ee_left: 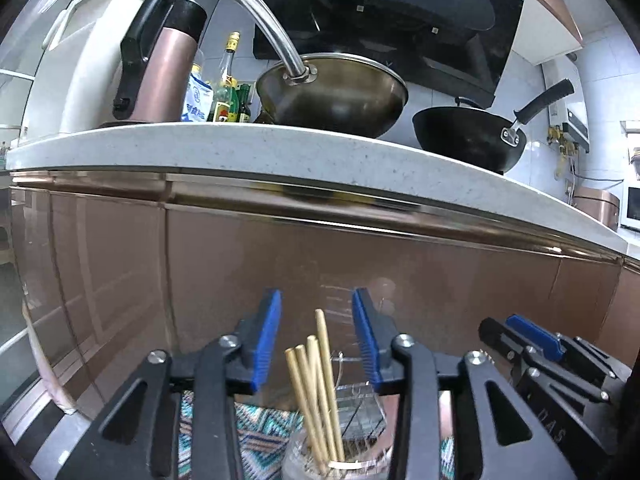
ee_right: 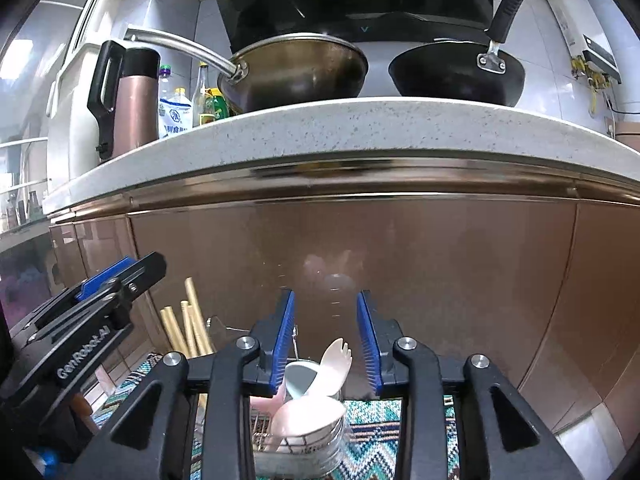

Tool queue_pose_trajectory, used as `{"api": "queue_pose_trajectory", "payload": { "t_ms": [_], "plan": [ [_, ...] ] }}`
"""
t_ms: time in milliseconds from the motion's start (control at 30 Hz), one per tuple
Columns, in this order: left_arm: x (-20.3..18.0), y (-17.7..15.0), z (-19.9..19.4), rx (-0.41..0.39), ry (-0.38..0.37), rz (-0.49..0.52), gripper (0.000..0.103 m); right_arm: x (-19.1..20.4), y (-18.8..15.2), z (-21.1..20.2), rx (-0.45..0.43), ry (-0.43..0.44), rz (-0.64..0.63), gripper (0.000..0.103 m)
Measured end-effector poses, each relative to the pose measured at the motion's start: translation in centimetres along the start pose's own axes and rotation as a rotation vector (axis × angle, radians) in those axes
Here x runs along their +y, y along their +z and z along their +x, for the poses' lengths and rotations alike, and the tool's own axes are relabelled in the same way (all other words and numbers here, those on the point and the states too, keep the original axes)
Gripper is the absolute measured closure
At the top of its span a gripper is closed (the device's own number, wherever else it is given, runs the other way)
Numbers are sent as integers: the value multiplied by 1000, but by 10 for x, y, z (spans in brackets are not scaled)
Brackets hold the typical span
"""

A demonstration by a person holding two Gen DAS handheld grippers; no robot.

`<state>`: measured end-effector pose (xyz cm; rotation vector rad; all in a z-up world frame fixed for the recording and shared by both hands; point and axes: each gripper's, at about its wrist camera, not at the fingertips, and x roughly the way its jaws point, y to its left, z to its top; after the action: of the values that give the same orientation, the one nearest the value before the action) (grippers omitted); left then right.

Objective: Organize utensils

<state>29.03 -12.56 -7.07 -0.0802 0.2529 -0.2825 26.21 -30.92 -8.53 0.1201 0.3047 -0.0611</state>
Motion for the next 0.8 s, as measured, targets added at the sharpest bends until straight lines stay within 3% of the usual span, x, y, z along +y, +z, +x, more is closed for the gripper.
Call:
{"api": "queue_pose_trajectory", "payload": {
  "t_ms": [367,600,800],
  "plan": [
    [5,20,-91,107,114,67,52,17,1,-77,22,7,-21,52],
    [14,32,-157,99,166,81,48,32,6,-138,6,18,-44,32],
    [24,41,-200,79,188,82,42,39,3,-181,-8,10,-49,24]
  ]
}}
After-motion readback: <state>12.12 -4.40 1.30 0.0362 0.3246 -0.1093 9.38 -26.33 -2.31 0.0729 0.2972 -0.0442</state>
